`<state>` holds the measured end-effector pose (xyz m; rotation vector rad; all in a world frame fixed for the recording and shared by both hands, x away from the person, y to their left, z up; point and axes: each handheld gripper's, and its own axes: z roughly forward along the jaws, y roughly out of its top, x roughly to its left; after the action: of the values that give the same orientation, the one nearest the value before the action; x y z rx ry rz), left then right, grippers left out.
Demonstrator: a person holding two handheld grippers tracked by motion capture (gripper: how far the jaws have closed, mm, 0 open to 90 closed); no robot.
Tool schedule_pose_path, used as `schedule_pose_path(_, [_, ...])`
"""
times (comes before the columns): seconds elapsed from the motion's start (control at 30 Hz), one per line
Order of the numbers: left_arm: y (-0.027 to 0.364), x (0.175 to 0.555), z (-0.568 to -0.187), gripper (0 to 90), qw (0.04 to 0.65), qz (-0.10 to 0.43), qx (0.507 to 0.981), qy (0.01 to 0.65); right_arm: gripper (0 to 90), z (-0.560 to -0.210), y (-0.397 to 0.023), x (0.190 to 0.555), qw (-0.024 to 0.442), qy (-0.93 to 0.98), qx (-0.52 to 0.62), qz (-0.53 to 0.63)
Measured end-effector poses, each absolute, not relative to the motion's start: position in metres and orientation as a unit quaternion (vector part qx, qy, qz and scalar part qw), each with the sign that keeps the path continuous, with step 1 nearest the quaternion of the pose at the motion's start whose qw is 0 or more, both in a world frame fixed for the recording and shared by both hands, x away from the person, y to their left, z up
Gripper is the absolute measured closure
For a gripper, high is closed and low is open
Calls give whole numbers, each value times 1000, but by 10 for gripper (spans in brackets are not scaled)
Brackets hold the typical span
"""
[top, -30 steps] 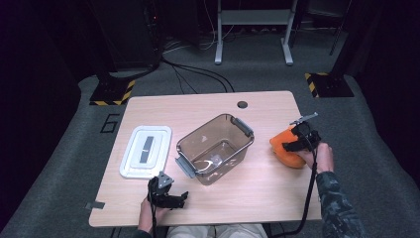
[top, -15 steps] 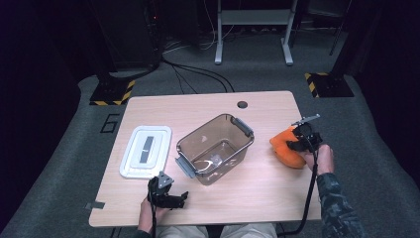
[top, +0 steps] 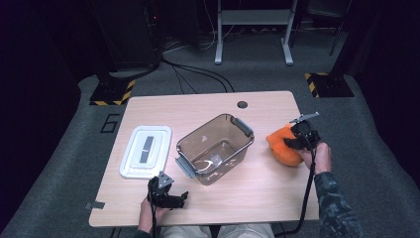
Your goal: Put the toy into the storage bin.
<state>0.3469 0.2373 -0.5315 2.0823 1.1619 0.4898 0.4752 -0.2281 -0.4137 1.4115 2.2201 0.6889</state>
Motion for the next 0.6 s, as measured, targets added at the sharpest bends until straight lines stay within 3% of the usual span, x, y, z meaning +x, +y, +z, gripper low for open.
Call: schedule_pose_path(0.6, [238,347,-531,39,344,190,804,447,641,-383,-214,472,235,799,489,261])
